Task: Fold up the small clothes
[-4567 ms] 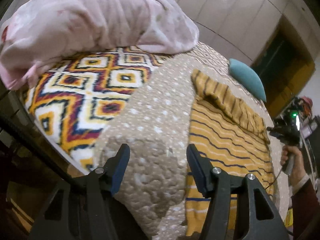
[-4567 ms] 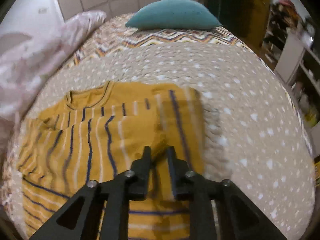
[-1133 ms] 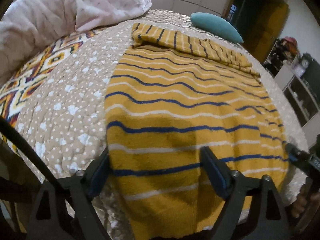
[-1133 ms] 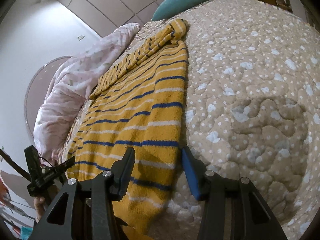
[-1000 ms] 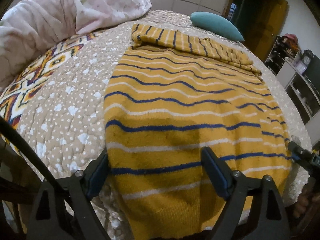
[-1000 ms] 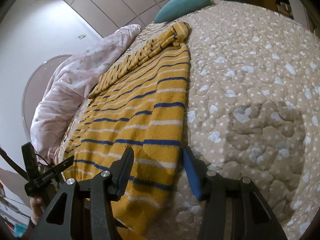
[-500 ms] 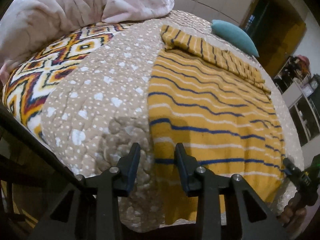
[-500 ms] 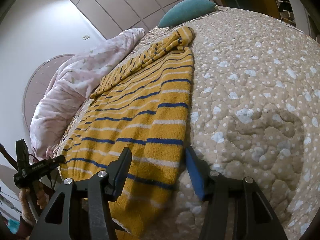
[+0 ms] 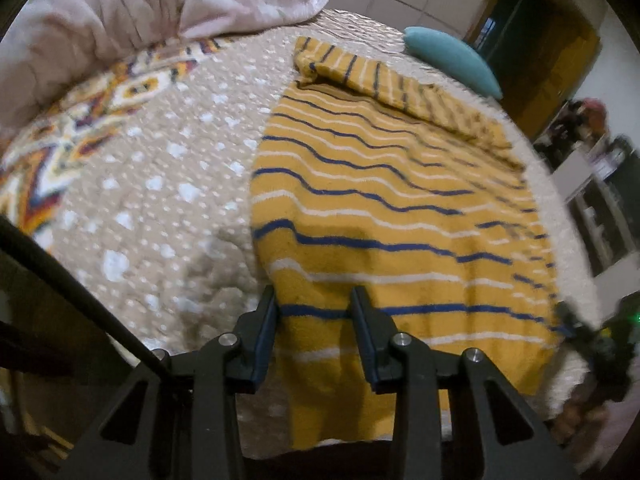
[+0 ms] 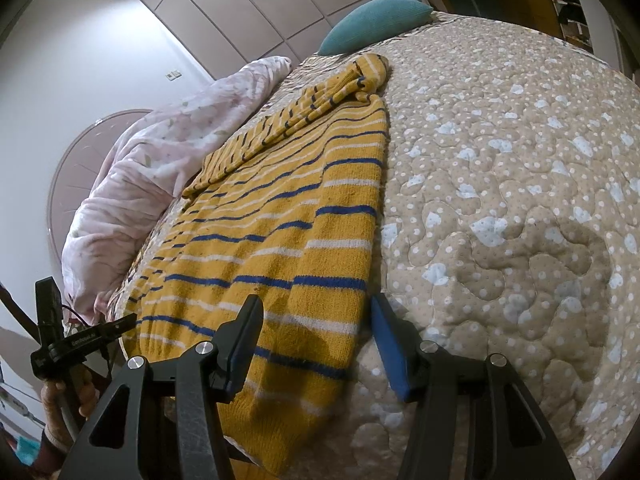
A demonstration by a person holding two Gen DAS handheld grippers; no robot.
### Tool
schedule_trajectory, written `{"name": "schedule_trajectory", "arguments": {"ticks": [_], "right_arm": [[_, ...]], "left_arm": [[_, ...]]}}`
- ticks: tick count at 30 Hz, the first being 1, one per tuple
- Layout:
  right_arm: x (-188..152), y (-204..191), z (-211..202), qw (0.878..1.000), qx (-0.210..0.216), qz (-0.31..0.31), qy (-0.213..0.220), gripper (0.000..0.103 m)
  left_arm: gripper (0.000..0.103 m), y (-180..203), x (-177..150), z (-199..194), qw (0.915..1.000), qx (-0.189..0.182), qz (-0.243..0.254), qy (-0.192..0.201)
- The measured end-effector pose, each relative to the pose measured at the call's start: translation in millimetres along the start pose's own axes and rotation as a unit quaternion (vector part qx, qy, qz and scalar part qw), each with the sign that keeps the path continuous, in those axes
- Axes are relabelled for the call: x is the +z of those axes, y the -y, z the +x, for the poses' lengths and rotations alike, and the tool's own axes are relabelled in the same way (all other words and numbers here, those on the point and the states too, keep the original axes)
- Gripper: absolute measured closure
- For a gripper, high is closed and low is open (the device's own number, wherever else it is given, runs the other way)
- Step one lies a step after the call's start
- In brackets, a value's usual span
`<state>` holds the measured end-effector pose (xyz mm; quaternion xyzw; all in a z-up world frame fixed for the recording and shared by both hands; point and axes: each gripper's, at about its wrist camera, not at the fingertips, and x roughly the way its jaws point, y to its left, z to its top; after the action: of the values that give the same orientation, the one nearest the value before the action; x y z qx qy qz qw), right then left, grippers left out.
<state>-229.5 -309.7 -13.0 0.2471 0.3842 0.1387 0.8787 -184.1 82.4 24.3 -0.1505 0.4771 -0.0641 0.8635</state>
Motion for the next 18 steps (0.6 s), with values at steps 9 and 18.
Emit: {"name": "schedule_trajectory", "arguments": {"ticks": [9,18], "right_arm": [[-9,12,5,0.983,0.154,0.068,-0.08,0.041],[-12,18,8,0.979,0.168,0.086,-0.083,0.041]], "left_arm": [[0.069,-18,-8,1,0.9885,-0.134,-0.068,-0.02],[0.065,-9,-24,11,0.9838,-0.162,-0.065,-0.042]]}}
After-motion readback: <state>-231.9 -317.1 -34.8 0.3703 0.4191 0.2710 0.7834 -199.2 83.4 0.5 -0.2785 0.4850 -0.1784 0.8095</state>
